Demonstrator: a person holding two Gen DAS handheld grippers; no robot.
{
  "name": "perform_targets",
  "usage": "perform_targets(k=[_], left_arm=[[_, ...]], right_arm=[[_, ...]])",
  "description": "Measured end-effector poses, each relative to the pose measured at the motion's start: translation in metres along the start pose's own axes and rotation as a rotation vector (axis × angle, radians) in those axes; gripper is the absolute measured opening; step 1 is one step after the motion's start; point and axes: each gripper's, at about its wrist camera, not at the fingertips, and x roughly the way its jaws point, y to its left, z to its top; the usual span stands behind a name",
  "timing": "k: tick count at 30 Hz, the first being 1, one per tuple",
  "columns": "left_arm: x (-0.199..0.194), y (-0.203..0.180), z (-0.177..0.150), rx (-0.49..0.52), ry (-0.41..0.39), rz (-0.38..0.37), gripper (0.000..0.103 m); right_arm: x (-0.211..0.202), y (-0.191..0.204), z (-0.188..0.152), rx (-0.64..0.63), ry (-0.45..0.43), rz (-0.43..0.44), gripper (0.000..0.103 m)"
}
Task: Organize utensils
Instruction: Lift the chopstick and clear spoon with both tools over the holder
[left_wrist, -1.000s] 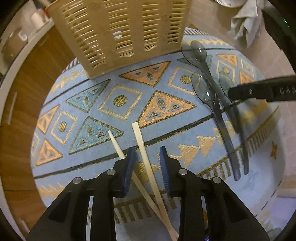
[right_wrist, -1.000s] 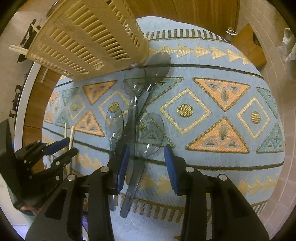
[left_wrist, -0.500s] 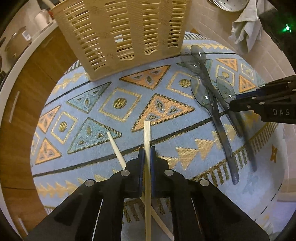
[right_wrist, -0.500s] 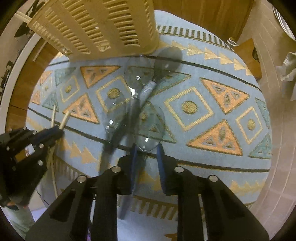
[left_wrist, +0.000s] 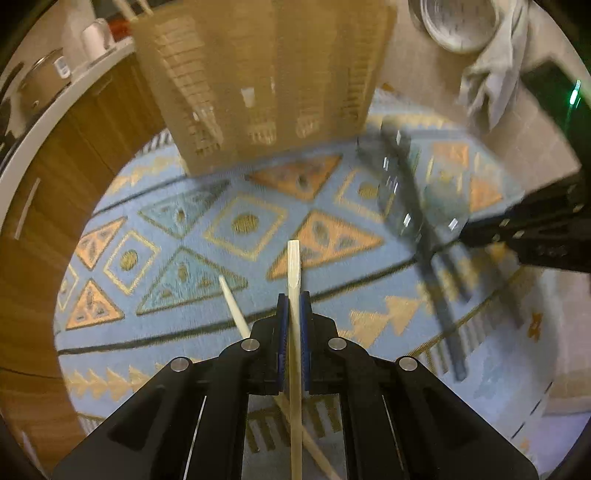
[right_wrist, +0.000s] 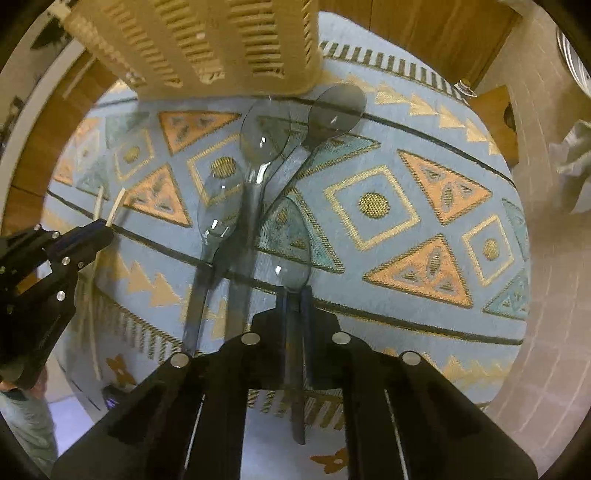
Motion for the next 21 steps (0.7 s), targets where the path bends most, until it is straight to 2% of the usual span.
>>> perform_targets(k=[4, 12, 13, 17, 21], left_arm=[[-0.035, 0.015, 0.002, -0.067, -0.151, -0.085, 0.004], [-0.107, 0.014, 0.017, -0.113, -0.449, -0.103, 0.004], [-0.119, 0.015, 0.021, -0.121, -0.493, -0.105, 0.004], [-0.167, 0.021, 0.038, -0.16, -0.688, -0.099, 0.004], [-0.193, 0.024, 0.06, -0.199, -0.845, -0.094, 0.004]], right_arm=[[-0.023, -0.01, -0.01, -0.006, -0.094, 0.125, 0.002], [-0.092, 0.004, -0.022, -0.096, -0.368, 0.271, 0.002], [-0.107, 0.007, -0.023, -0.113, -0.427, 0.29, 0.002], [-0.149, 0.025, -0.016, -0.147, -0.586, 0.327, 0.001], [-0.184, 0.037, 0.002, -0.164, -0.732, 0.332, 0.002]])
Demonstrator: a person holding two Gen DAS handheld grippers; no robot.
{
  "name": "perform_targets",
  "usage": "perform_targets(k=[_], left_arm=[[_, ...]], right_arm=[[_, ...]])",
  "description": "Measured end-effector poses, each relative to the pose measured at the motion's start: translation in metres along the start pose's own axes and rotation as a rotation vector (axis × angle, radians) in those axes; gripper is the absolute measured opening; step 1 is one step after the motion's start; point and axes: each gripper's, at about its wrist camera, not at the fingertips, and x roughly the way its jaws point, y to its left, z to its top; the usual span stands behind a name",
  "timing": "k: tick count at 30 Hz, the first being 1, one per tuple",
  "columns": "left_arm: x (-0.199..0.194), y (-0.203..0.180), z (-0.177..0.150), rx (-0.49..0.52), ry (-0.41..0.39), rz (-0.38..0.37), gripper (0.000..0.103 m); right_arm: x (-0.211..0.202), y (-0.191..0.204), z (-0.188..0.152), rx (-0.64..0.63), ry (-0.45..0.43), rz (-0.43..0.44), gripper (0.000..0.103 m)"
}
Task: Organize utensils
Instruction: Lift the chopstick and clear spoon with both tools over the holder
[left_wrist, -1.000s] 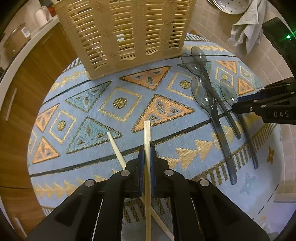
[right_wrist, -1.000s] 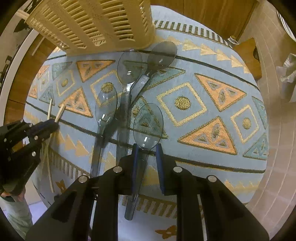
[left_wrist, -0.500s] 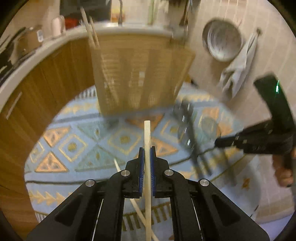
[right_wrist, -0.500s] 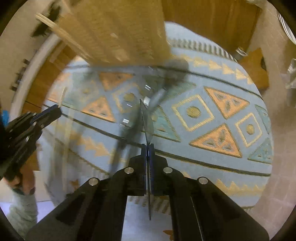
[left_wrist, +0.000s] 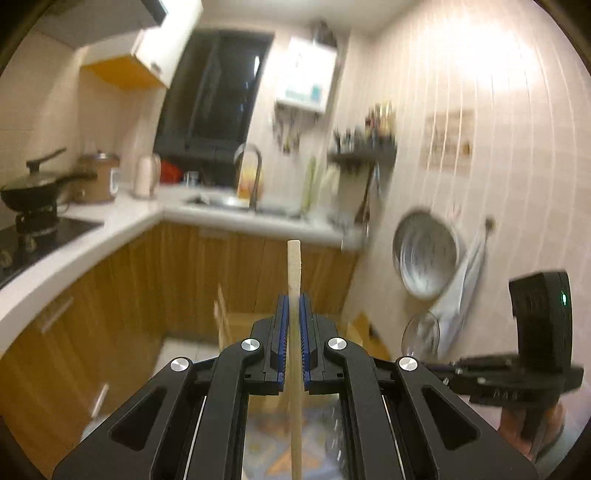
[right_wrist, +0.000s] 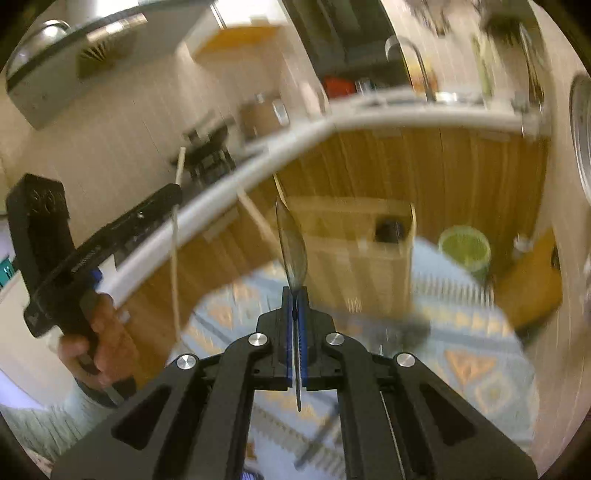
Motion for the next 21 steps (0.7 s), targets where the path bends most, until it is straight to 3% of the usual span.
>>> perform_targets(k=[6, 11, 16, 21], left_arm=[[0.025, -0.004, 0.028, -0.049, -0.142, -0.008, 0.004], [0.05, -0.002, 0.033, -0.089, -0.223, 0.005, 0.004], [0.088, -0.009, 0.021, -0.079, -0.274, 0.098, 0.004], [0.116, -0.012, 0.005, -0.069, -0.302, 0.167, 0.004]], right_arm=[[-0.001, 0.011, 0.041, -0.058, -0.159, -0.075, 0.002], [0.007, 0.001, 0.064, -0.09, -0.274, -0.199, 0.002], [0.031, -0.025, 0.066, -0.089, -0.3, -0.282, 0.002], [0.062, -0.044, 0.056, -0.097, -0.251, -0.31, 0.002]])
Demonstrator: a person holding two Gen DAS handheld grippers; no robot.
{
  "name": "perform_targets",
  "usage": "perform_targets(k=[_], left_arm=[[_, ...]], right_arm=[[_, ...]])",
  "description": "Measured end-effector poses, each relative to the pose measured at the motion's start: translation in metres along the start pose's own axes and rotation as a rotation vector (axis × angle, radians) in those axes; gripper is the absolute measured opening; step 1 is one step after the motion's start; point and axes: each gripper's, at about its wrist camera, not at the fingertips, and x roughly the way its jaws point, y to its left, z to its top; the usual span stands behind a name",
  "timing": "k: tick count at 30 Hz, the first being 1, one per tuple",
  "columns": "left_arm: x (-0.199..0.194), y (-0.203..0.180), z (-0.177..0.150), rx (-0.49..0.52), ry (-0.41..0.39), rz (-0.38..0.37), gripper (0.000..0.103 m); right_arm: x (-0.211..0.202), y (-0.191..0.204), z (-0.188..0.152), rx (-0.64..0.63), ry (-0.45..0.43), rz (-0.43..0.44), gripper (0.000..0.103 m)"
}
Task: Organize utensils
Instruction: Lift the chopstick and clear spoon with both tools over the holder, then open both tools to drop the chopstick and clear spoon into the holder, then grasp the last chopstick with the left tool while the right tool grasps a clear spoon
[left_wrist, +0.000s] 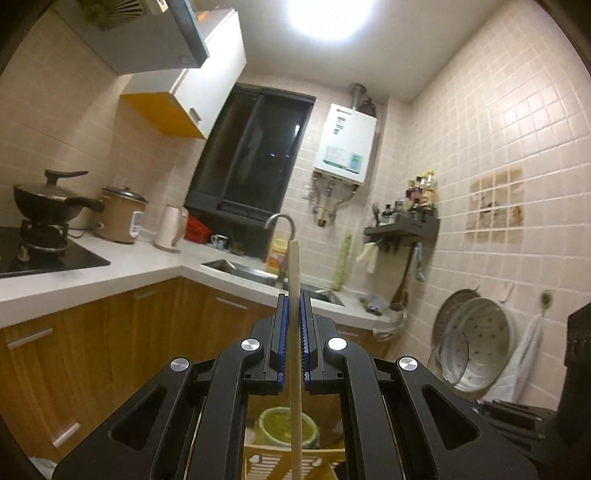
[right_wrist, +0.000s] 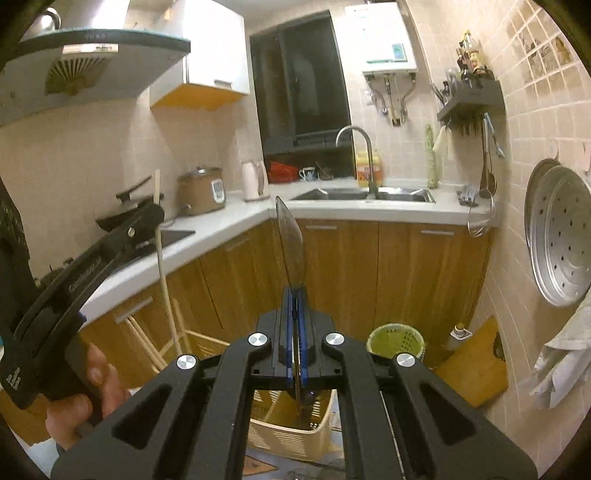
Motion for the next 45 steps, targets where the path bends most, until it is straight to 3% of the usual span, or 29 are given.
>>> perform_targets(k=[8, 13, 14, 18, 20, 22, 25, 28, 32, 35, 38, 41, 45], left_arm=[[0.01, 0.004, -0.032, 0.043, 0.032, 0.014, 0.005], [-0.006, 0.018, -0.03, 0.003, 0.094, -0.018, 0.034], [-0.009, 0.019, -0.028, -0.003, 0.101, -0.026, 0.035], [-0.04, 0.028, -0.012, -0.03, 0.138, -0.068, 0.041], [-0.059, 0.035, -0.001, -0.058, 0.16, -0.077, 0.048], [-0.072, 0.04, 0.006, -0.069, 0.185, -0.086, 0.048], [-0.091, 0.048, 0.017, -0.066, 0.244, -0.082, 0.048], [-0.107, 0.056, 0.023, -0.059, 0.32, -0.072, 0.048], [-0.112, 0.068, 0.013, -0.058, 0.508, -0.095, 0.048], [-0.106, 0.078, -0.015, -0.07, 0.695, -0.108, 0.048], [-0.097, 0.086, -0.059, -0.039, 0.893, -0.113, 0.048], [-0.094, 0.095, -0.097, -0.047, 1.014, -0.104, 0.048], [-0.093, 0.103, -0.129, -0.05, 1.096, -0.09, 0.045]], right_arm=[[0.016, -0.005, -0.027, 0.01, 0.036, 0.023, 0.002], [0.012, -0.01, -0.035, 0.034, 0.095, 0.052, 0.004], [0.01, -0.01, -0.036, 0.035, 0.105, 0.056, 0.006], [-0.008, -0.012, -0.038, 0.066, 0.121, 0.075, 0.023], [-0.02, -0.013, -0.036, 0.076, 0.12, 0.079, 0.036], [-0.035, -0.014, -0.033, 0.089, 0.112, 0.086, 0.053], [-0.049, -0.01, -0.031, 0.095, 0.134, 0.088, 0.053], [-0.054, -0.005, -0.034, 0.112, 0.242, 0.061, 0.053], [-0.042, -0.001, -0.057, 0.157, 0.448, 0.094, 0.053], [-0.025, 0.003, -0.085, 0.188, 0.605, 0.124, 0.052], [-0.009, 0.006, -0.116, 0.246, 0.74, 0.166, 0.042], [0.007, 0.003, -0.15, 0.334, 0.869, 0.201, 0.036], [0.018, 0.007, -0.174, 0.342, 0.941, 0.189, 0.033]])
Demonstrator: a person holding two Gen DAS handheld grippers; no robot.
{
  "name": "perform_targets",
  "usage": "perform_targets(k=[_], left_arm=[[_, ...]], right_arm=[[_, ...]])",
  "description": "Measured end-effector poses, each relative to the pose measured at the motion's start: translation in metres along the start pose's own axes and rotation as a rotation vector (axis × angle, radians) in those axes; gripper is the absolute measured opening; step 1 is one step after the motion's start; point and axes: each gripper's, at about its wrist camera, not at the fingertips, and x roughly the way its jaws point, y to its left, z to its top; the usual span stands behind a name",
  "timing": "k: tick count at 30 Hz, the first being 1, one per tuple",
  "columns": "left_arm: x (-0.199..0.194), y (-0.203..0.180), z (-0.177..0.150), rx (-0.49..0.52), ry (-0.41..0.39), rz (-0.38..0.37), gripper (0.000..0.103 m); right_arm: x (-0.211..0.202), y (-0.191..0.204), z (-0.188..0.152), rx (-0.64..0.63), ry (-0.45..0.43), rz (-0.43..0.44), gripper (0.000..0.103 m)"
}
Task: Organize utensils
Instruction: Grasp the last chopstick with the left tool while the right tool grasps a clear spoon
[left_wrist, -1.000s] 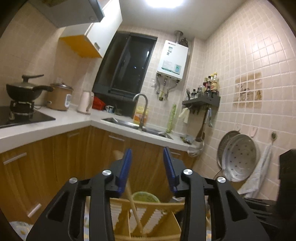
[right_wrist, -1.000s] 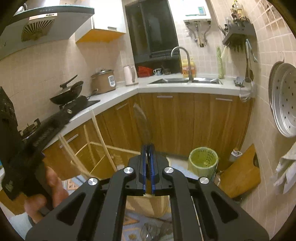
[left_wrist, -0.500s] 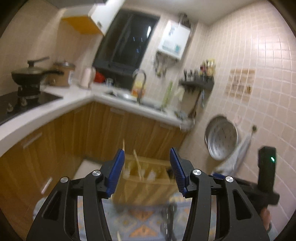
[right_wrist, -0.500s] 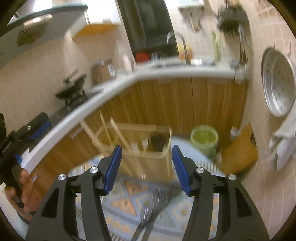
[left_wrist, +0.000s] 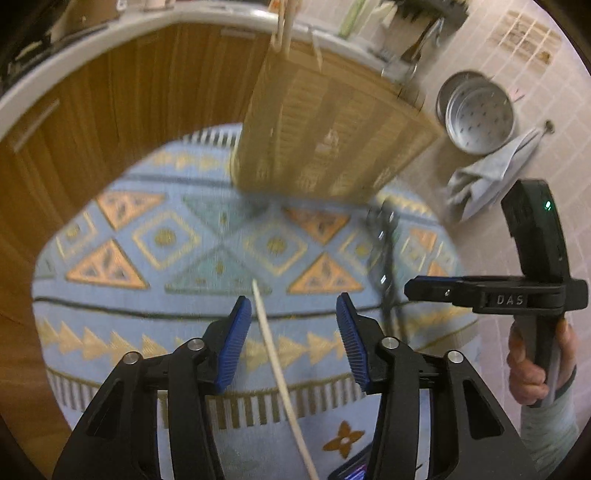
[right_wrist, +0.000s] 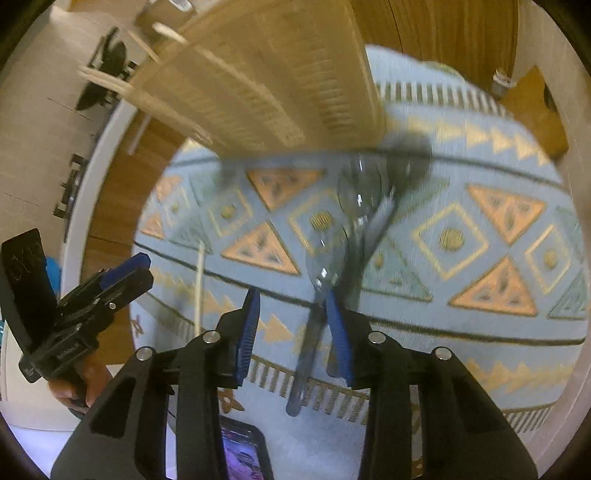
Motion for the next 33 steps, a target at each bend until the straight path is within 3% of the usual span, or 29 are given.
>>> perform_targets(k=[11, 23, 26, 30, 33], left_arm=[[0.036, -0.002, -0.015, 0.06, 0.142, 0.028, 0.031], [0.043, -0.023, -0.018, 0.176, 0.163, 0.089, 0.031], [0.045, -0.029, -0.019, 0.219, 0.17, 0.116, 0.031], [0.048, -0.031, -0.018, 0.228, 0.191, 0.114, 0.031], [0.05, -0.034, -0.018, 0.257, 0.201, 0.165, 0.023]], right_arm=[[0.032, 0.015, -0.001, -0.041, 0.055, -0.075, 0.022], [0.053, 0.052, -0.002, -0.158, 0.061, -0.19, 0.022], [0.06, 0.058, -0.005, -0.179, 0.06, -0.223, 0.013], [0.061, 0.059, -0.004, -0.196, 0.067, -0.224, 0.011], [0.062, 0.06, -0.004, -0.208, 0.069, -0.223, 0.01]])
